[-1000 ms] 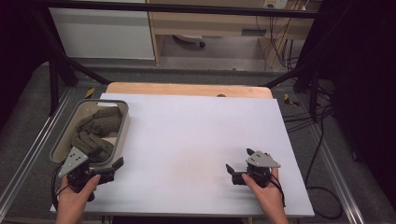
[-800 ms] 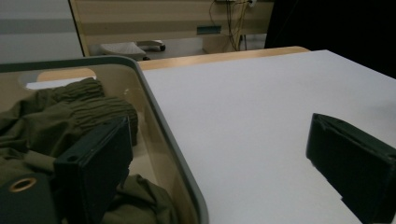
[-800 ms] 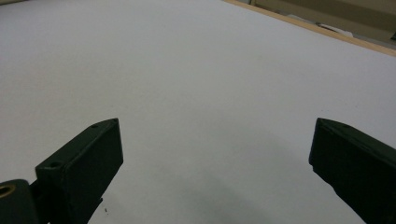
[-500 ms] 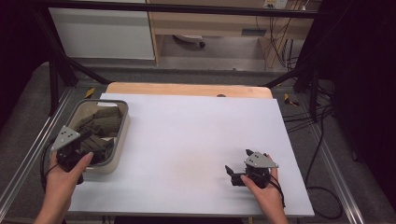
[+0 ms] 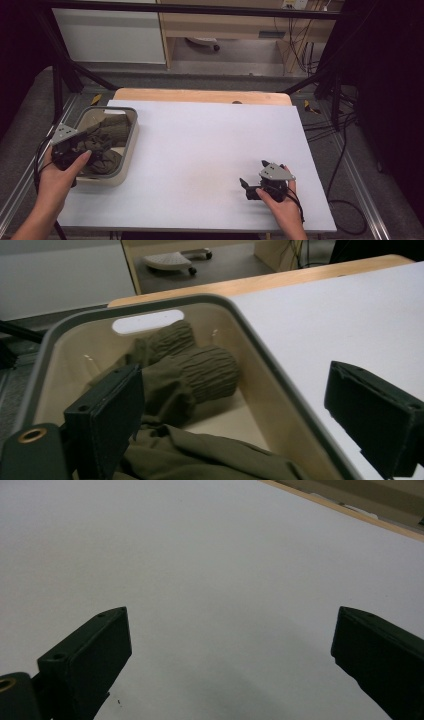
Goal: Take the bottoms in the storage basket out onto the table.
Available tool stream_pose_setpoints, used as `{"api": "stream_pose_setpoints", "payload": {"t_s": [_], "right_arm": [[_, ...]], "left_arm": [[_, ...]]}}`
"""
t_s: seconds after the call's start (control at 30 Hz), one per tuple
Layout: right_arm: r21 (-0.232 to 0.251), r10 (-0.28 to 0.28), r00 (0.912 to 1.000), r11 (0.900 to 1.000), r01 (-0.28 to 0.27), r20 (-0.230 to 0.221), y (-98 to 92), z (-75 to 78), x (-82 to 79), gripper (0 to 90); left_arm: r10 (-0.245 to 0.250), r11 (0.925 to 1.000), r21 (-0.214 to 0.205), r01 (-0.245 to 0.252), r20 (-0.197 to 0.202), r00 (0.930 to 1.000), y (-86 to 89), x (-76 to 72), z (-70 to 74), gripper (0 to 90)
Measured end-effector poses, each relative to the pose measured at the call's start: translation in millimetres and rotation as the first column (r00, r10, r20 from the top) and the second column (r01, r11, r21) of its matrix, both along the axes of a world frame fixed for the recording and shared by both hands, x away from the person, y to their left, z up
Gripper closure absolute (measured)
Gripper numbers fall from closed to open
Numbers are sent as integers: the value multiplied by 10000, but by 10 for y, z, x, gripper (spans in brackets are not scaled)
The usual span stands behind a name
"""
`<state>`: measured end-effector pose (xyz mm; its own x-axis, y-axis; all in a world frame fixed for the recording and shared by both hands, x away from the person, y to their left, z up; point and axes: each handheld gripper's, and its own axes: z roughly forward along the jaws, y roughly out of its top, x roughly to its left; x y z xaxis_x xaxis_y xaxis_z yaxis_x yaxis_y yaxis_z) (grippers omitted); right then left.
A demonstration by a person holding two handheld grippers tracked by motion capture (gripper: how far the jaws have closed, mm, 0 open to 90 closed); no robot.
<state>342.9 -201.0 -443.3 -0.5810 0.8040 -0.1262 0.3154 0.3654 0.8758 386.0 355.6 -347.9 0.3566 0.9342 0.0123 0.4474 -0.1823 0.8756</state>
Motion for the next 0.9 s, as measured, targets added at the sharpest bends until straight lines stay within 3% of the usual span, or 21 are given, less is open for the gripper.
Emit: {"api": "stream_pose_setpoints", "payload": {"t_s": [0.17, 0.37, 0.47, 0.7, 0.77, 0.83, 0.87, 0.9], "right_arm": [[-64, 49, 10000, 10000, -49, -28, 19, -2, -11, 32], [-88, 74, 10000, 9999, -74, -18, 24, 3, -12, 32], [-55, 110, 9999, 9999, -110, 4, 25, 8, -11, 32], [-330, 272, 9996, 9991, -274, -68, 58, -16, 6, 31], [-367, 325, 9994, 9988, -328, -99, 73, -20, 3, 31], [-375, 335, 9994, 9987, -339, -90, 75, -20, 2, 31], [-406, 343, 9994, 9986, -347, -98, 74, -20, -1, 30], [-406, 343, 9994, 9986, -347, -98, 74, -20, -1, 30]], "left_arm": [[276, 9990, 369, -267, -227, 9994, 102, 158, 16, 91], [671, 9974, 322, -648, -779, 9947, 240, 359, -1, 109], [1083, 9940, -40, -1094, -1101, 9880, 339, 462, -4, 124], [1482, 9889, 145, -1477, -1487, 9777, 443, 603, -42, 146], [1489, 9887, 428, -1438, -1619, 9755, 432, 622, -70, 201], [1485, 9880, 743, -1356, -2132, 9657, 433, 642, -94, 240], [1704, 9839, 918, -1534, -2216, 9601, 450, 663, -139, 246], [1704, 9839, 918, -1534, -2216, 9601, 450, 663, -139, 247]]}}
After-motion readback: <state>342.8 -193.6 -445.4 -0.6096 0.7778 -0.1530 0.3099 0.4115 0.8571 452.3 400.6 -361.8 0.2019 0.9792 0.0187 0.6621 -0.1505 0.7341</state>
